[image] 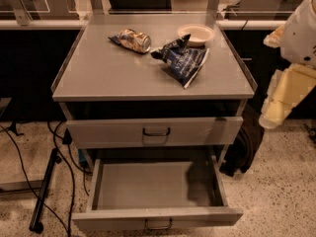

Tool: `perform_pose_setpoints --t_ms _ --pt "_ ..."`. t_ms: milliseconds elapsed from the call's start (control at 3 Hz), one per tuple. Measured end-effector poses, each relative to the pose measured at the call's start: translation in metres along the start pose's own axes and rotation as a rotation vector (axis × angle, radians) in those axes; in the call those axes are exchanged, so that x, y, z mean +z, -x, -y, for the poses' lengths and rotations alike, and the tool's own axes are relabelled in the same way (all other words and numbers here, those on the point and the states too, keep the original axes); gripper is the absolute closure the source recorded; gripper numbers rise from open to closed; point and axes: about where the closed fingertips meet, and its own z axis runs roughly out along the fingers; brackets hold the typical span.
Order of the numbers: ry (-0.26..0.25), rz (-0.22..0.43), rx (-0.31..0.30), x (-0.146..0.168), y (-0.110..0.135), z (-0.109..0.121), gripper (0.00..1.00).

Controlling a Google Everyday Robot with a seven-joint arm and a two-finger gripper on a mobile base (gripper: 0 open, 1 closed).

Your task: Place blue chip bag into middle drawer

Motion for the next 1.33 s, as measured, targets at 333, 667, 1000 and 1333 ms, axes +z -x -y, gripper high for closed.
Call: perform_pose_setpoints --t_ms 333,667,1000,1333 --pt "-0.03 0.023 0.019 0.012 0.015 0.018 0.0" --pt "-0.058 0.053 0.033 0.027 0.034 0.039 0.0" --pt "-0.098 0.067 0.029 0.053 0.059 0.07 0.0" --pt "-0.133 0.074 0.02 0.073 0.074 0.094 0.0"
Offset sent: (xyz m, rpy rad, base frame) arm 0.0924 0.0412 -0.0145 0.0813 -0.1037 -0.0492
